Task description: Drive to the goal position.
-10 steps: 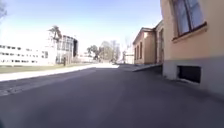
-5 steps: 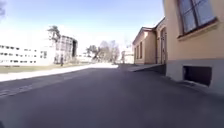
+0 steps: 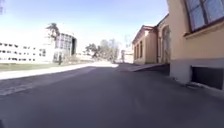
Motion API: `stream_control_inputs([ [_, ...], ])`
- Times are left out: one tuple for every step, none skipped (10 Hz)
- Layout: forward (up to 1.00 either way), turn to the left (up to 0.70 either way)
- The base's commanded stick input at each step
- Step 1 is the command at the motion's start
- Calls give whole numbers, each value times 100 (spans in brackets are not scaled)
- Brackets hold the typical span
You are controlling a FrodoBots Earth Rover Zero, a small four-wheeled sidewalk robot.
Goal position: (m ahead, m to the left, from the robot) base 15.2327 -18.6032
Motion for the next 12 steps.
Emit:
stream_control_inputs([
  [85,0],
  [85,0],
  [85,0],
  [85,0],
  [85,0],
  [85,0],
  [85,0],
  [85,0],
  [85,0],
  [85,0],
  [85,0],
  [85,0],
])
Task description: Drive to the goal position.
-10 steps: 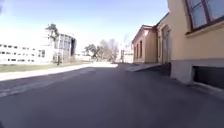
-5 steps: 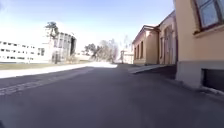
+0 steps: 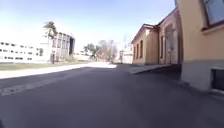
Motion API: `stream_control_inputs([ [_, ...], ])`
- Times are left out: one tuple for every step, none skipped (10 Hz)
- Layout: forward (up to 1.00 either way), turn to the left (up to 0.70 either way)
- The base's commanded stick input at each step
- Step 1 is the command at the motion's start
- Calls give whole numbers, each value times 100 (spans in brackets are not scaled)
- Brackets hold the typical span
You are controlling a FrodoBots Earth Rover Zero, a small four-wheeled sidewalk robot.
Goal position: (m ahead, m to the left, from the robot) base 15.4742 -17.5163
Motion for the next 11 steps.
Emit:
stream_control_inputs([
  [85,0],
  [85,0],
  [85,0],
  [85,0],
  [85,0],
  [85,0],
  [85,0],
  [85,0],
  [85,0],
  [85,0],
  [85,0],
])
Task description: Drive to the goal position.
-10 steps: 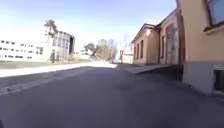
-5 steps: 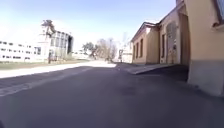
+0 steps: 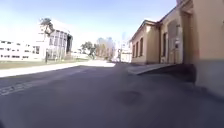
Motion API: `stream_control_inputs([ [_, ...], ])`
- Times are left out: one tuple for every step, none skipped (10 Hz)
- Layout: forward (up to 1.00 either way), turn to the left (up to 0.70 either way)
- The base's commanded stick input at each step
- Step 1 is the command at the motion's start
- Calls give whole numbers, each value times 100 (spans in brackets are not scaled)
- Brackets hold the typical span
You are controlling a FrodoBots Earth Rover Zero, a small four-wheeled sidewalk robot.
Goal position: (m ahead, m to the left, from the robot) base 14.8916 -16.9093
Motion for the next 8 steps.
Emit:
stream_control_inputs([
  [85,0],
  [85,0],
  [85,0],
  [85,0],
  [85,0],
  [85,0],
  [85,0],
  [85,0],
])
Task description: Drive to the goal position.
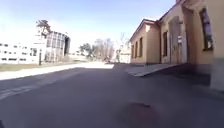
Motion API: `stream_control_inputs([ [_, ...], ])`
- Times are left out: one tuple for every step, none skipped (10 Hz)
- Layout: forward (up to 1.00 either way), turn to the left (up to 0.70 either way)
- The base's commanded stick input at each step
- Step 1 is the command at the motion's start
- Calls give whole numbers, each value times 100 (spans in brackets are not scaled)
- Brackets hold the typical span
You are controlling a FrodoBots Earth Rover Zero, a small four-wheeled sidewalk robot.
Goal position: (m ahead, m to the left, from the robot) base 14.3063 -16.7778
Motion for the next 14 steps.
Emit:
stream_control_inputs([
  [85,0],
  [85,0],
  [85,0],
  [85,0],
  [85,0],
  [85,0],
  [85,0],
  [85,0],
  [85,0],
  [85,0],
  [85,0],
  [85,0],
  [85,0],
  [85,0],
])
